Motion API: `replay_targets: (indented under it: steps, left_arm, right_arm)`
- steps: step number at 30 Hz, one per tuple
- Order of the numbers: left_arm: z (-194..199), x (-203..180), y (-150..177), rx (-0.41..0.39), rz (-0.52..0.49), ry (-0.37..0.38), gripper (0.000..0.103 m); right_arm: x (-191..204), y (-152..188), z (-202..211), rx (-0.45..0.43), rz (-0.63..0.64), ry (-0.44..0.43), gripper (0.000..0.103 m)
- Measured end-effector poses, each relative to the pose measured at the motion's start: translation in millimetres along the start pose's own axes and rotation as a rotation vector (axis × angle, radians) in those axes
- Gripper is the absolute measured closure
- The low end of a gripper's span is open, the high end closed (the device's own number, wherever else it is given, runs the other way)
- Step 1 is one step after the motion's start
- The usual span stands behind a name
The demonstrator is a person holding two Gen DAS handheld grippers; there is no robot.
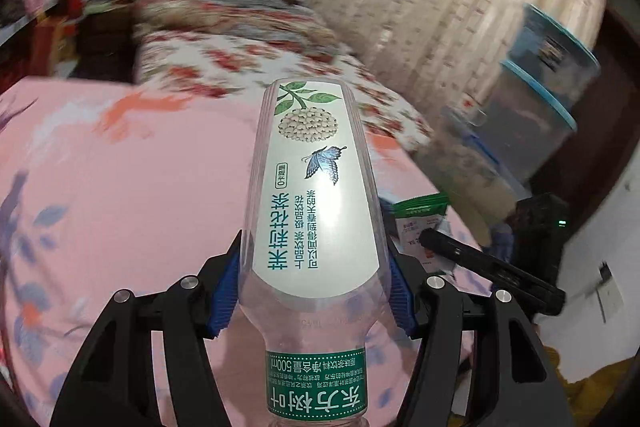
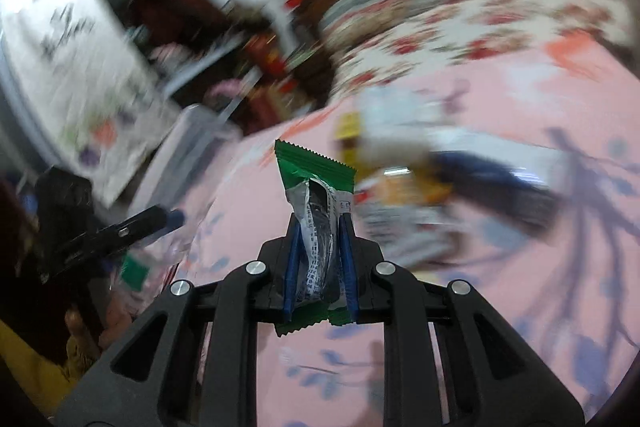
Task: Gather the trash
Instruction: 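Carry the bottles and green wrapper to the wastebasket and release them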
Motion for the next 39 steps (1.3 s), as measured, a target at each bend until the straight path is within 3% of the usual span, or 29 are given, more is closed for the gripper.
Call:
replay_targets:
  steps: [3, 7, 14, 19, 24, 26, 27, 28, 34, 39]
  left_arm:
    - [-27, -42, -15, 0.034, -0.079, 0.058, 0.044]
    - [-89, -119, -33, 0.120, -0.188, 0.196, 0.044]
    - [-231, -258, -43, 0.332, -0.303, 0.428, 0.044]
    - [-336, -344, -45, 0.474, -0.369, 0.466, 0.044]
    - [-412, -389, -41, 0.593, -0.397, 0.450, 0.043]
    - [-440, -403, -38, 0.631, -0.431, 0.411, 0.043]
    - [-456, -407, -38, 0.646, -0.446, 0.356, 0.041]
    - [-465, -408, -40, 0.642, -0.447, 0.309, 0.040]
    - [-449, -401, -69, 0.529, -0.379, 0.330, 0.032]
    - [-370, -379, -80, 0.411, -0.348, 0.400, 0.032]
  right_arm:
    - [-47, -10, 39, -0.096, -0.083, 0.051, 0.082]
    - [-112, -23, 98, -0.227, -0.174, 0.137, 0.082]
    - [-241, -56, 197, -0.417, -0.359, 0.322, 0.082]
    - [-328, -84, 228, -0.458, -0.486, 0.414, 0.081]
    - [-375, -103, 222, -0.430, -0.540, 0.449, 0.079]
    - [-385, -110, 220, -0.422, -0.557, 0.436, 0.066]
    - [-387, -112, 220, -0.433, -0.559, 0.455, 0.037]
    - [-389, -114, 222, -0.463, -0.558, 0.480, 0.018]
    - [-365, -115, 230, -0.547, -0.491, 0.530, 0.022]
    - [-337, -108, 245, -0.629, -0.452, 0.511, 0.022]
Point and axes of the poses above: each gripper's, at about its wrist camera, not at the fingertips, and z roughly against the way its jaws point, x to its left, y to its underside, the point moved 6 cm from there along -z, roughly the way its jaws point, and after that the axes turned 8 degrees about -z, right-handed, at the moved point
